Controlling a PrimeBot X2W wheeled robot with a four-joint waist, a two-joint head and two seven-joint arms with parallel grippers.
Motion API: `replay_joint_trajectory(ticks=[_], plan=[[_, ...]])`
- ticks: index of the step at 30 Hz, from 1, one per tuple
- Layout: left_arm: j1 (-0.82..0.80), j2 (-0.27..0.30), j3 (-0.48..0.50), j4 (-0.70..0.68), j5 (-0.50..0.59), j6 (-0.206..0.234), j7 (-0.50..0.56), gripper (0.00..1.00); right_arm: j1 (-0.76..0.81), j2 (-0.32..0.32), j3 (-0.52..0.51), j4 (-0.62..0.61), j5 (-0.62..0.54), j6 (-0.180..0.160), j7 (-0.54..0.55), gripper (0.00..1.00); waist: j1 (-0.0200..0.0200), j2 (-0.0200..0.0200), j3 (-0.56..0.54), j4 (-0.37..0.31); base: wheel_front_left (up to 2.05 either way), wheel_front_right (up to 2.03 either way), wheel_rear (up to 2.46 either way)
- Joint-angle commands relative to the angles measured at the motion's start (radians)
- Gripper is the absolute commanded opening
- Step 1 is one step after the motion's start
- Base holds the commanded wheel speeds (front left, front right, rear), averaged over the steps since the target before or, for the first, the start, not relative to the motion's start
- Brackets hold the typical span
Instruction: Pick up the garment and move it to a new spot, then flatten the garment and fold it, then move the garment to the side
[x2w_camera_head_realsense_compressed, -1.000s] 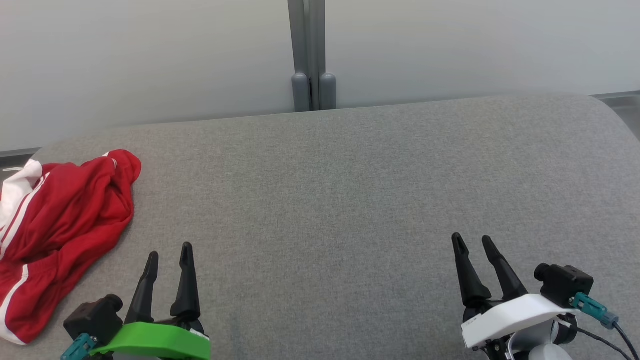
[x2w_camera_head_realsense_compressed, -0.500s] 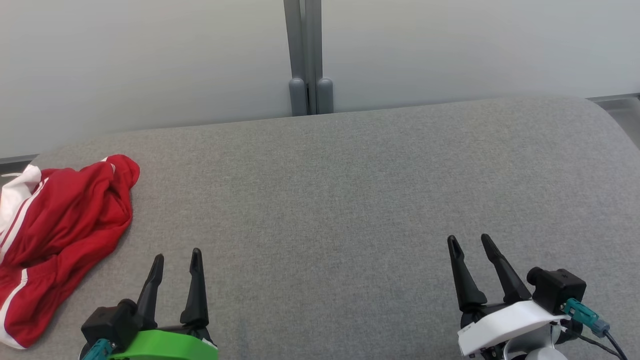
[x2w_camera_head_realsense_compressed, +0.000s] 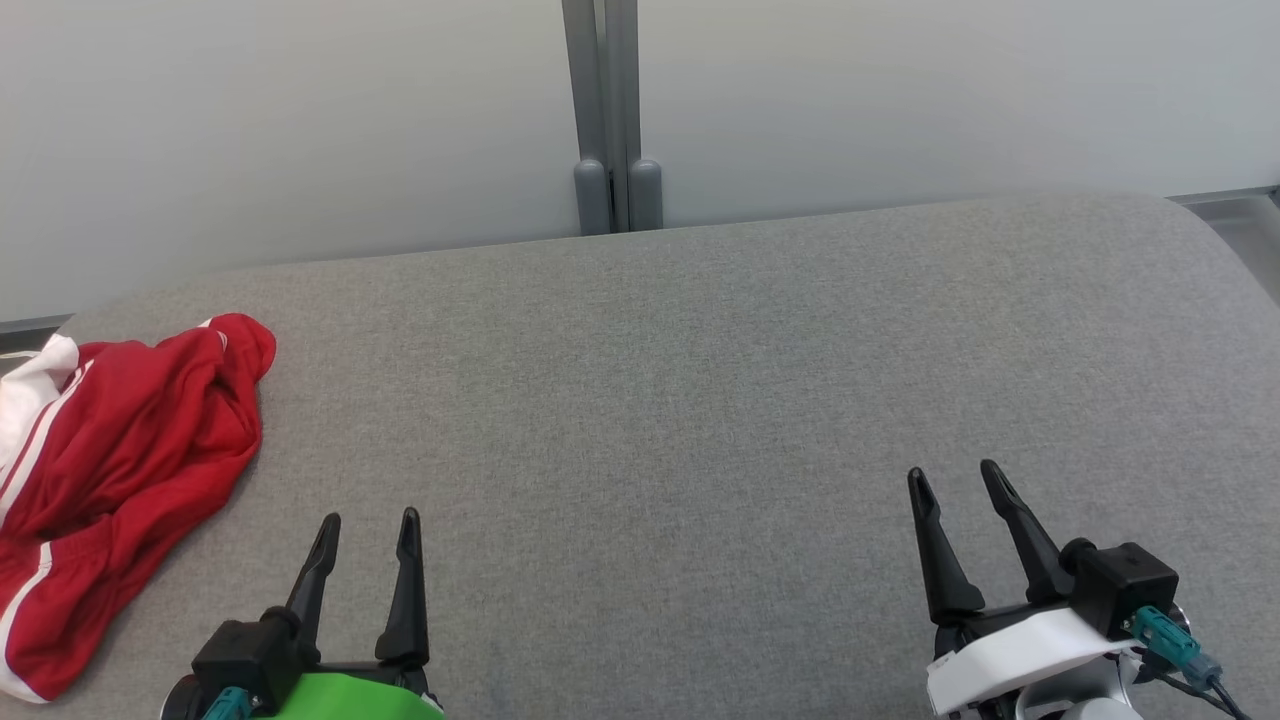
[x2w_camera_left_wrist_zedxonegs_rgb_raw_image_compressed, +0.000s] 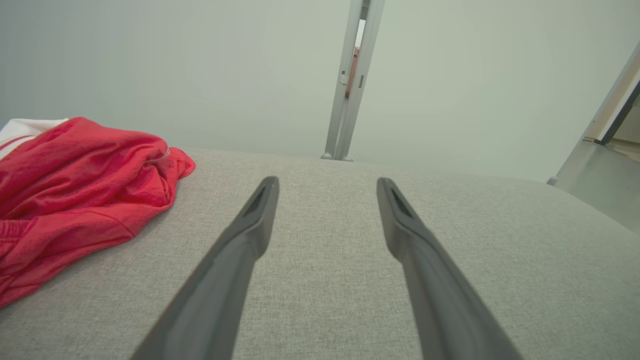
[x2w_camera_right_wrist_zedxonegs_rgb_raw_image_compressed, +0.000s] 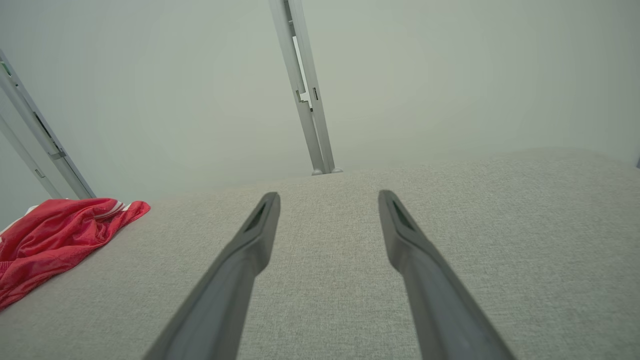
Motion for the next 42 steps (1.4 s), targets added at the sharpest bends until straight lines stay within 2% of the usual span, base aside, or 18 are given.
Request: replay_joint_trajectory(ticks=[1, 23, 42], plan=[[0.007, 0.007, 0.001, -0.008, 0.025, -0.005, -0.01, 1.0, 0.009, -0.004, -0.002, -0.009, -0.023, 0.0, -0.01, 1.0, 0.0, 0.0, 0.0, 0.0, 0.0, 0.0, 0.0], [0.037, 0.008, -0.012, -0.015, 0.124, -0.019, -0.05, 1.0, 0.037, -0.006, 0.012, -0.009, -0.182, 0.0, -0.05, 1.0, 0.0, 0.0, -0.022, -0.002, 0.0, 0.0, 0.0], [0.034, 0.008, -0.014, -0.001, 0.125, -0.024, -0.047, 1.0, 0.035, -0.005, 0.016, 0.003, -0.17, 0.0, -0.049, 1.0, 0.0, 0.0, -0.025, -0.003, 0.0, 0.0, 0.0]])
